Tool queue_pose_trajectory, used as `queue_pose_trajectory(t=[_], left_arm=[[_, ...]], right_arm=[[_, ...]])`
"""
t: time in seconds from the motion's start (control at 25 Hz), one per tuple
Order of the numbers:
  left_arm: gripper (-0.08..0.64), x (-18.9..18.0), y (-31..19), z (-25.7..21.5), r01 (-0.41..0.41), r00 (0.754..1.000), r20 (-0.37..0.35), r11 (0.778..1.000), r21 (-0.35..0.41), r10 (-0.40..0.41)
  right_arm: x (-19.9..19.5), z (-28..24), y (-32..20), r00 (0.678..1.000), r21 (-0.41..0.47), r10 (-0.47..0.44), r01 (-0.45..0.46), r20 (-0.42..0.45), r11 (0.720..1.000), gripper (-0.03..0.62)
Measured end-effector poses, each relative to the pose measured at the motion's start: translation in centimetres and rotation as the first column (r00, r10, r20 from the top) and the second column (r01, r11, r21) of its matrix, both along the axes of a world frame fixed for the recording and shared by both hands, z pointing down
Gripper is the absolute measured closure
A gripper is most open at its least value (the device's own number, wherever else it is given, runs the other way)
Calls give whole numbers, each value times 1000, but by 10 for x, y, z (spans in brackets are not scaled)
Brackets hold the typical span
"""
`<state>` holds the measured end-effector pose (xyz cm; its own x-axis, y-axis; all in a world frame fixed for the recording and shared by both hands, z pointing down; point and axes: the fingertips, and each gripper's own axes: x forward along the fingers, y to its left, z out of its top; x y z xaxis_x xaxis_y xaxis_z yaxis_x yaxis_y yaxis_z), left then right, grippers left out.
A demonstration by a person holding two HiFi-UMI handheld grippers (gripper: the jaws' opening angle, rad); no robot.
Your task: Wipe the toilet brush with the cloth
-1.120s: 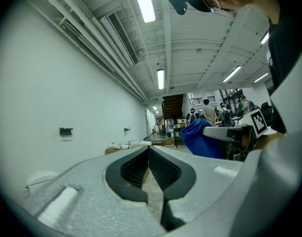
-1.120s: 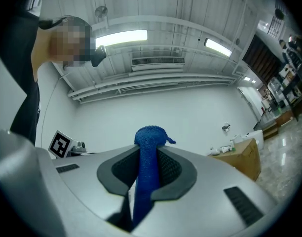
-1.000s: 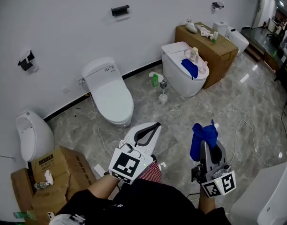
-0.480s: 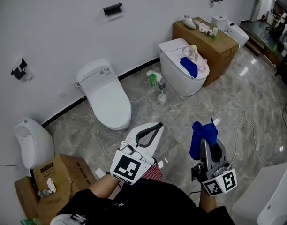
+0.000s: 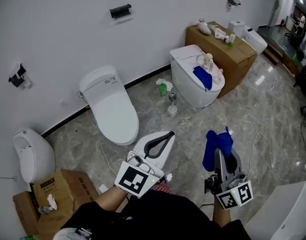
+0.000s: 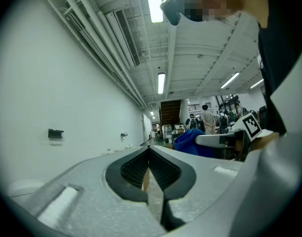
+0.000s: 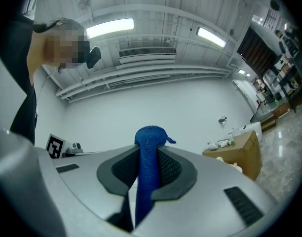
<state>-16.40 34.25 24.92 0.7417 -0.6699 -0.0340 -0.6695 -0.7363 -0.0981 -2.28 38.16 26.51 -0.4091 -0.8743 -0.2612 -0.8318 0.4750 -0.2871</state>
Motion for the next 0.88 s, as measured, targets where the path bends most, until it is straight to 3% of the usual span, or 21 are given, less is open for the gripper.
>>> queue_pose_trajectory(t=[0.28, 0.6, 0.88], left_arm=[[554, 2, -40, 3, -11, 998, 59, 999, 50, 8], [554, 0, -72, 7, 2, 1000, 22, 1000, 15, -3], [554, -8, -75, 6, 10, 999, 37, 999, 37, -11]], right_arm=[[-7, -2, -42, 1000, -2, -10, 10, -12, 1000, 528], [-7, 0, -64, 1000, -5, -10, 10, -19, 1000, 528], [-20, 0, -74, 999, -6, -40, 40, -19, 999, 528]])
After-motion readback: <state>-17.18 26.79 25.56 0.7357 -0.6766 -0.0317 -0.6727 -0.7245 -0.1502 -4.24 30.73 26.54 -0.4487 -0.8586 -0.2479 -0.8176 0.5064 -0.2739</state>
